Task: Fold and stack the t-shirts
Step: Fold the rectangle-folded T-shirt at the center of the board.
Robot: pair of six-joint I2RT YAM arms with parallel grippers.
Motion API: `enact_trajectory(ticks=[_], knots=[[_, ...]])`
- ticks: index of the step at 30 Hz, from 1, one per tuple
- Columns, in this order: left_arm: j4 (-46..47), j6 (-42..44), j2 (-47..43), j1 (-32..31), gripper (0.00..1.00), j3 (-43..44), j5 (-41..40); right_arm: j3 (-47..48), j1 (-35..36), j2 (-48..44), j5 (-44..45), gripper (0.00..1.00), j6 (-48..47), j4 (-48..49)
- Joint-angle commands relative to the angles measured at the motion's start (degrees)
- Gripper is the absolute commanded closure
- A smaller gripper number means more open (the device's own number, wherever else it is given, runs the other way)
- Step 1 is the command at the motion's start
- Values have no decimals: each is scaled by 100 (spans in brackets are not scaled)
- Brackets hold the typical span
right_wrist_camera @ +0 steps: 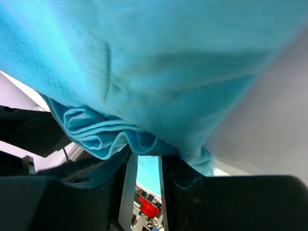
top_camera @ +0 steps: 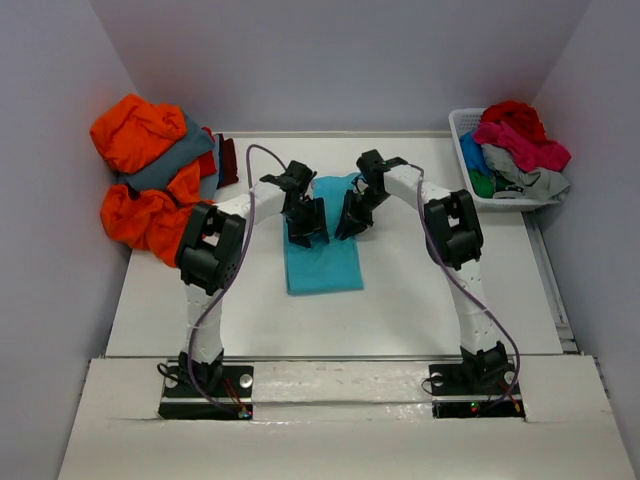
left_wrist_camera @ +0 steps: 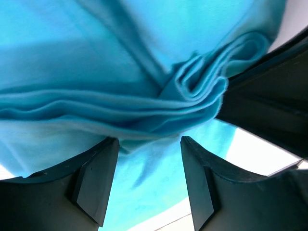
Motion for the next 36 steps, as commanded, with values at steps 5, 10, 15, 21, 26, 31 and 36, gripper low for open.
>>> enact_trajectory(ticks=[5,10,15,21,26,31,36], knots=[[-268,-10,-536,329,32,-441,-432,-114,-232,-204,396,70,-157,115],[-294,25,-571,382,32,-450,-432,-132,-233,-196,405,70,-157,98],[-320,78,-571,540,32,-484,-450,-149,-285,-187,440,70,-140,98],[-382,148,-562,708,32,-450,-476,-149,-391,-231,475,69,-157,62],[-531,227,-562,831,32,-274,-573,-88,-496,-283,441,69,-166,36],[-628,245,-624,831,32,-90,-608,44,-549,-353,362,69,-166,-25],[-707,289,-887,831,32,-159,-687,-43,-549,-704,203,69,-148,-17]])
